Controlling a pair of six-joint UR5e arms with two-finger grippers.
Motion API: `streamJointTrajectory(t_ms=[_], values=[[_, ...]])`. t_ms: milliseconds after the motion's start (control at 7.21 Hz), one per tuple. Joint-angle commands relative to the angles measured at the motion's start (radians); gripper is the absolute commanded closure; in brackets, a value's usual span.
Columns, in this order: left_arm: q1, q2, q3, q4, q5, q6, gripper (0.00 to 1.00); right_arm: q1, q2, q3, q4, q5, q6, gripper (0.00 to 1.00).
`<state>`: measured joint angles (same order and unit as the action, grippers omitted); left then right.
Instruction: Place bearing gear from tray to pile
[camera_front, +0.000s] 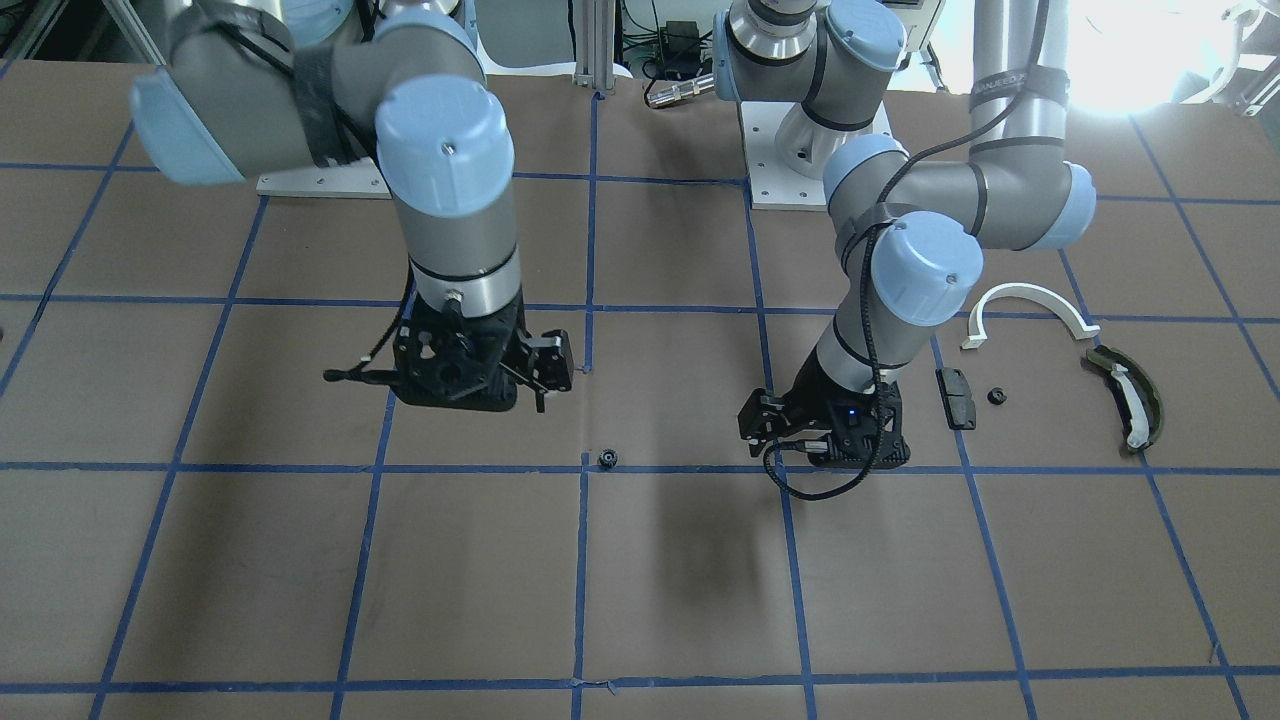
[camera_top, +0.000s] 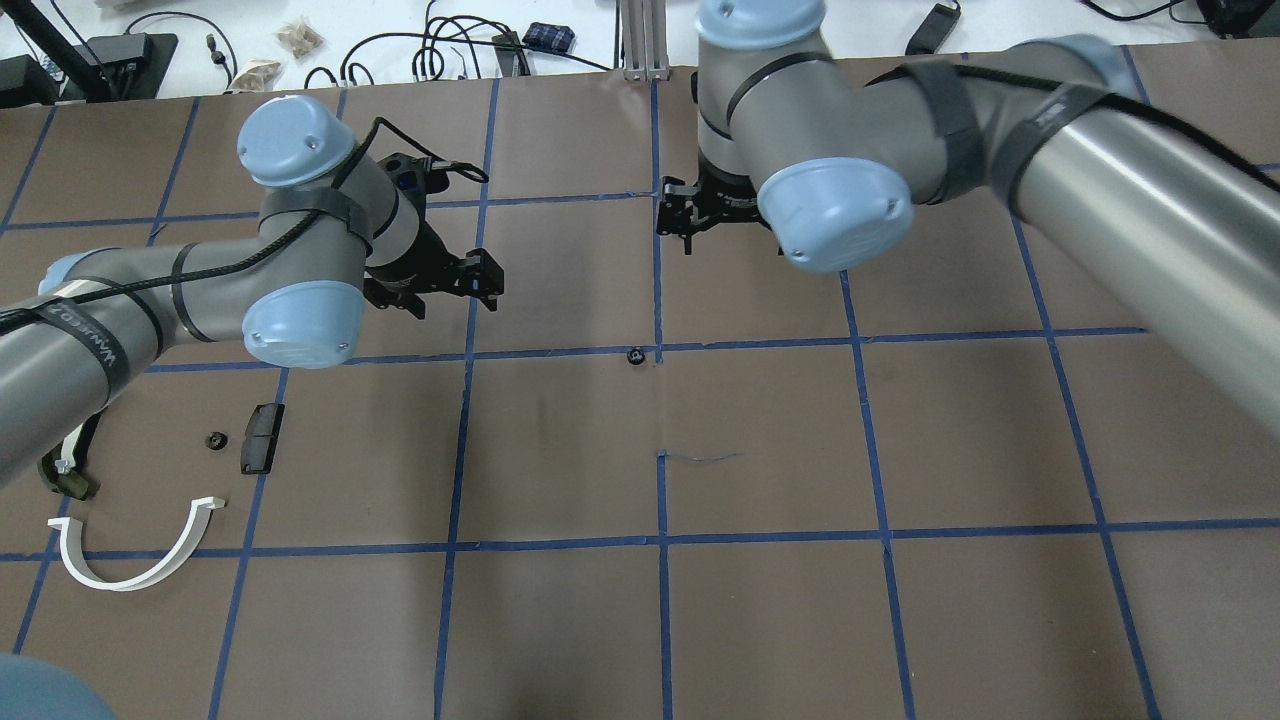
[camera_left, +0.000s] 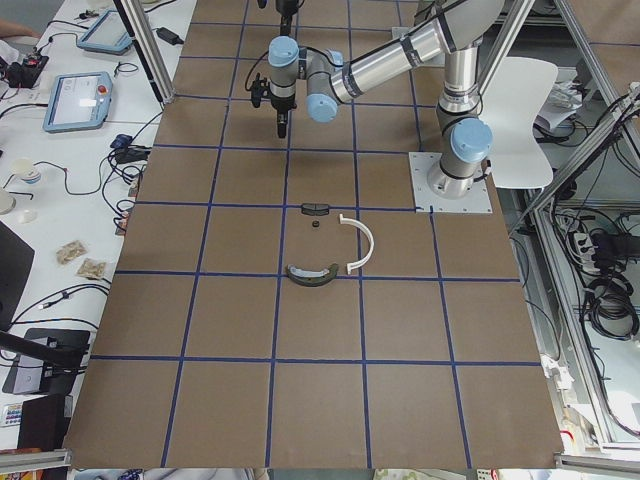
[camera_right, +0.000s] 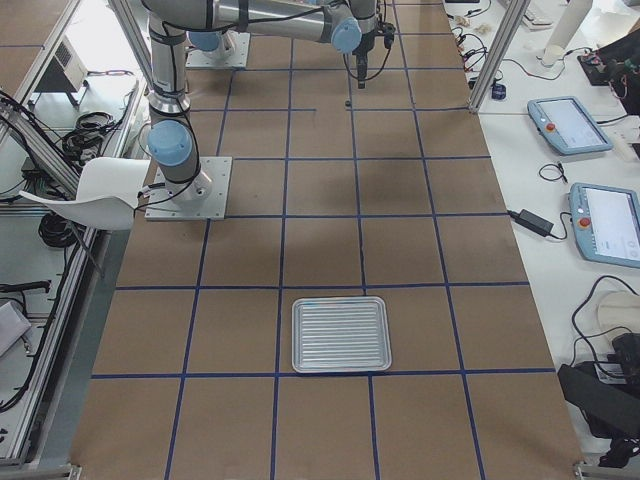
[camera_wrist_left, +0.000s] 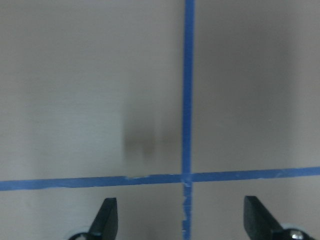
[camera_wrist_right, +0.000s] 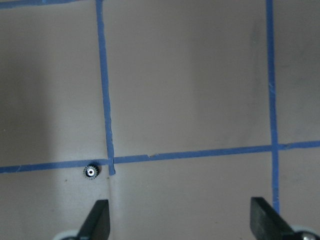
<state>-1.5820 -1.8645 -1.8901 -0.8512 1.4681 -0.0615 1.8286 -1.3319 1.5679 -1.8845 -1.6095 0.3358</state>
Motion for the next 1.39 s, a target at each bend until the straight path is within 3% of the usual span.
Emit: streamJointTrajectory(t_ms=[0,139,416,555,832,971,1109,1248], values=[[-0.126,-0.044,0.006,0.060,0.006,-0.182,0.08,-0.043,-0.183,-0.008,0.273,-0.009,-0.015,0.00],[-0.186,-0.082,0.019,0.069,0.009,-0.295,0.08,-0.066,-0.199,-0.008,0.303,-0.012,-0.050,0.00],[-0.286,-0.157,0.104,0.072,0.104,-0.367,0.08,-0.165,-0.202,-0.005,0.294,0.008,-0.232,0.00],[-0.315,-0.192,0.126,0.072,0.118,-0.406,0.08,-0.166,-0.204,0.001,0.291,0.010,-0.242,0.00],[-0.348,-0.226,0.134,0.074,0.129,-0.456,0.09,-0.166,-0.201,0.009,0.178,0.013,-0.273,0.00],[-0.352,-0.238,0.126,0.074,0.129,-0.469,0.10,-0.167,-0.201,0.009,0.186,0.037,-0.299,0.00],[-0.352,-0.248,0.135,0.074,0.127,-0.471,0.11,-0.167,-0.201,0.011,0.186,0.040,-0.297,0.00],[-0.352,-0.258,0.138,0.075,0.127,-0.468,0.24,-0.167,-0.201,0.009,0.177,0.040,-0.296,0.00]])
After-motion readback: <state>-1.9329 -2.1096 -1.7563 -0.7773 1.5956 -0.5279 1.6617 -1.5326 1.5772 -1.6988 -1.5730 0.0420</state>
